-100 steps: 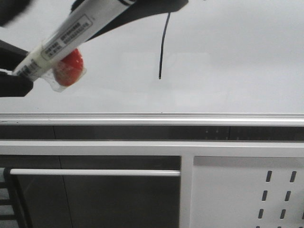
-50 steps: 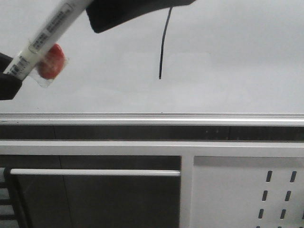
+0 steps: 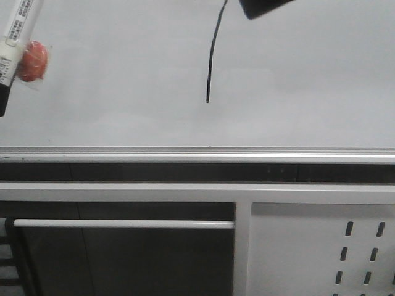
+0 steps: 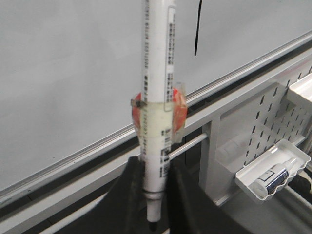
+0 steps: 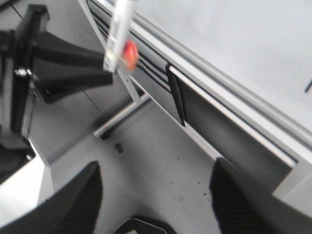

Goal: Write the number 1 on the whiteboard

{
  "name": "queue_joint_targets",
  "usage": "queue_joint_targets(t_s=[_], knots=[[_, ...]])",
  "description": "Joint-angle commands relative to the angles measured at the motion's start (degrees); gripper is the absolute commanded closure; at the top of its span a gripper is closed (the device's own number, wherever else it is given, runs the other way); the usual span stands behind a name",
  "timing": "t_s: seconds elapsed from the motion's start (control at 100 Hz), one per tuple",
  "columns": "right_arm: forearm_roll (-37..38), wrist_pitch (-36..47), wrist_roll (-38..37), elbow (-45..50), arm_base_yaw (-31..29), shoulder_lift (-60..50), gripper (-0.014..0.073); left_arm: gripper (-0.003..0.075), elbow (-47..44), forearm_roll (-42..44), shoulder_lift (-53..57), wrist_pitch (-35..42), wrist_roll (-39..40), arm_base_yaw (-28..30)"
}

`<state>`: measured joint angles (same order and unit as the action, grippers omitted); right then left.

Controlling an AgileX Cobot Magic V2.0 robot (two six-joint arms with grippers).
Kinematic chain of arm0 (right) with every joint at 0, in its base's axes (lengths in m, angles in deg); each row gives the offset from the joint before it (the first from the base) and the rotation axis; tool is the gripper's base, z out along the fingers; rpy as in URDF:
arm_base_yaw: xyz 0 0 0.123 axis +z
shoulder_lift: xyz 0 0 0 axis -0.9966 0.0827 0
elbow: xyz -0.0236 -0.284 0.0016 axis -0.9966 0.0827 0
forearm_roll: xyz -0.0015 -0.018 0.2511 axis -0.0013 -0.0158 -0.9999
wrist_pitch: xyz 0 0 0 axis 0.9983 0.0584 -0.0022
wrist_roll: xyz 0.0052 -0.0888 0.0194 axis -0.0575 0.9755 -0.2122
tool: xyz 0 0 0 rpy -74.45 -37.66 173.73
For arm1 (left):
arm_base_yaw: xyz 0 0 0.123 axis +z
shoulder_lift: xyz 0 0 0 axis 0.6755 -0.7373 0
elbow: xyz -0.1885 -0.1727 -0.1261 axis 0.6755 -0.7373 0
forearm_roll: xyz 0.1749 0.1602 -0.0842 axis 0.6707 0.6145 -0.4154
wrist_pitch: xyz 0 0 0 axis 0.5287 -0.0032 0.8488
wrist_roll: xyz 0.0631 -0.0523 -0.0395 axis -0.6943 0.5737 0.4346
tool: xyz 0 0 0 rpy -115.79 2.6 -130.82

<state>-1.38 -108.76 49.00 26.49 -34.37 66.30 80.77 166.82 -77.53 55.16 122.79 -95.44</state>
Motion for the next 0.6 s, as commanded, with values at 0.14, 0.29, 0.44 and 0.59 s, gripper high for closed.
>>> queue_joint_targets(t_s=[0.14,0.29,0.44,0.59], knots=[[2.79,2.45,0.8,4.25,-0.47,-3.71,0.0619,0.0738,-0.48,8.63,0.14,-9.89,14.93,-0.1],[5.95,2.46,0.69,6.03,-0.47,-4.41,0.0673,0.0738,-0.36,8.71,0.14,-10.65,15.07,-0.1],[7.42,7.53,0.69,9.31,-0.47,-4.67,0.0673,0.0738,-0.36,8.71,0.14,-11.76,15.33,-0.1],[7.42,14.21,0.29,13.39,-0.47,-4.67,0.0673,0.0738,-0.23,8.71,0.14,-13.53,15.44,-1.29]])
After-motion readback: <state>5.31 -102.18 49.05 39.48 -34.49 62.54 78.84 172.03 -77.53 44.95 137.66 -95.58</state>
